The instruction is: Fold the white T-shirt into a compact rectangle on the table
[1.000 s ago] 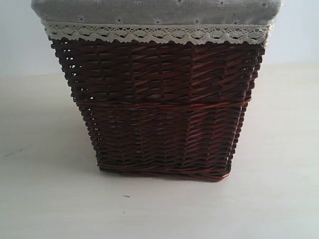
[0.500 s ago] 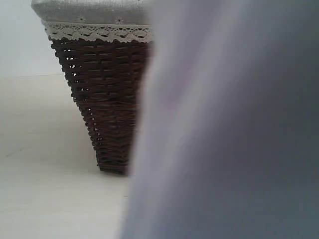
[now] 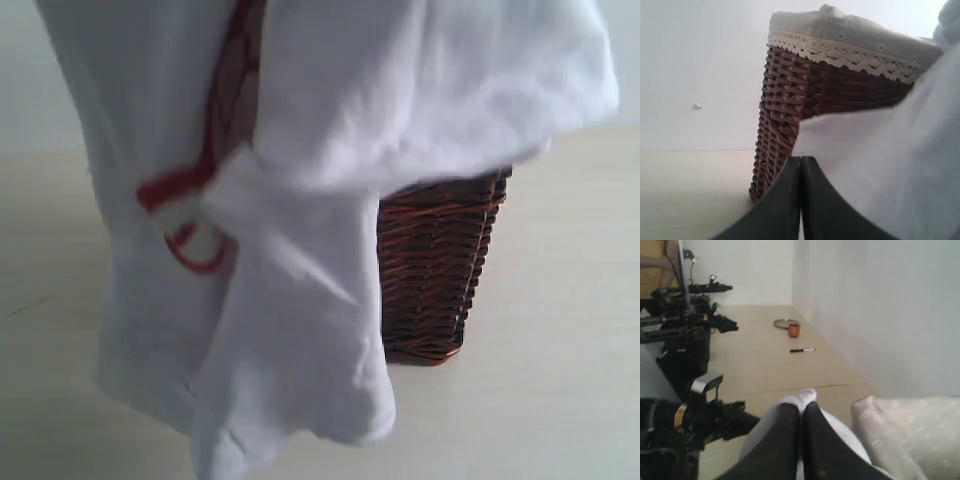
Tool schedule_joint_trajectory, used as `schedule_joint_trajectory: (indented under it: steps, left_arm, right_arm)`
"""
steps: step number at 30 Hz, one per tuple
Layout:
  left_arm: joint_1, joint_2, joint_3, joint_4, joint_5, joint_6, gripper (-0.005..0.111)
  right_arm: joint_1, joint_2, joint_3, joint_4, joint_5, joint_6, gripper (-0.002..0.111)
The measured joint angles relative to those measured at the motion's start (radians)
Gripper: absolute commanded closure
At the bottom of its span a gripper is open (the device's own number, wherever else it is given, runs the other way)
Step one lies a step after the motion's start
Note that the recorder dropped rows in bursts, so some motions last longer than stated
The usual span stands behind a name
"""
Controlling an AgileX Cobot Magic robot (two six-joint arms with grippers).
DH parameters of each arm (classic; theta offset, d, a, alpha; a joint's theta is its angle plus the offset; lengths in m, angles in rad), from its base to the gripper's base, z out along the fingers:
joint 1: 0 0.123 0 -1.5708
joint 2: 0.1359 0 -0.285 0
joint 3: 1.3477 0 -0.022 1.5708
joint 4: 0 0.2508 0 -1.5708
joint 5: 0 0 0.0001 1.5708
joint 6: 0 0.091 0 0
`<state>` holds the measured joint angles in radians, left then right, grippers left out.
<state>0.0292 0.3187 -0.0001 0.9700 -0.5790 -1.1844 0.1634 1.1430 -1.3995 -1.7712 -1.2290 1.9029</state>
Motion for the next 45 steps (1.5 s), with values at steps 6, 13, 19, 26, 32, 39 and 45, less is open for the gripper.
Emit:
schedule_joint_trajectory:
  steps: [6, 13, 19, 26, 32, 39, 45]
  left_arm:
    - [0.0, 0.0, 0.0, 0.0, 0.0, 0.0, 0.107]
    - [0.0, 0.0, 0.0, 0.0, 0.0, 0.0, 0.107]
    - [0.0, 0.0, 0.0, 0.0, -0.015, 0.0, 0.107]
    - [0.0, 0.0, 0.0, -0.002, -0.022, 0.0, 0.107]
    - [0.0, 0.0, 0.0, -0.004, -0.014, 0.063, 0.107]
    - [0.0, 0.004, 0.0, -0.004, 0.046, 0.103, 0.107]
    - [0.0, 0.128, 0.0, 0.023, -0.042, 0.103, 0.107]
  right_arm:
    - [0.072, -0.17, 0.319, -0.009, -0.002, -0.096, 0.108]
    - [0.081, -0.153, 0.635, -0.011, 0.121, -0.186, 0.108]
    - [0.081, -0.057, 0.661, -0.009, 0.451, -0.269, 0.108]
    - [0.083, 0.095, 0.588, 0.146, 0.775, -0.417, 0.108]
    - [0.083, 0.269, 0.449, 0.3, 0.861, -0.549, 0.108]
    - [0.083, 0.385, 0.332, 0.34, 0.943, -0.567, 0.108]
    - [0.083, 0.376, 0.328, 0.153, 0.894, -0.445, 0.079]
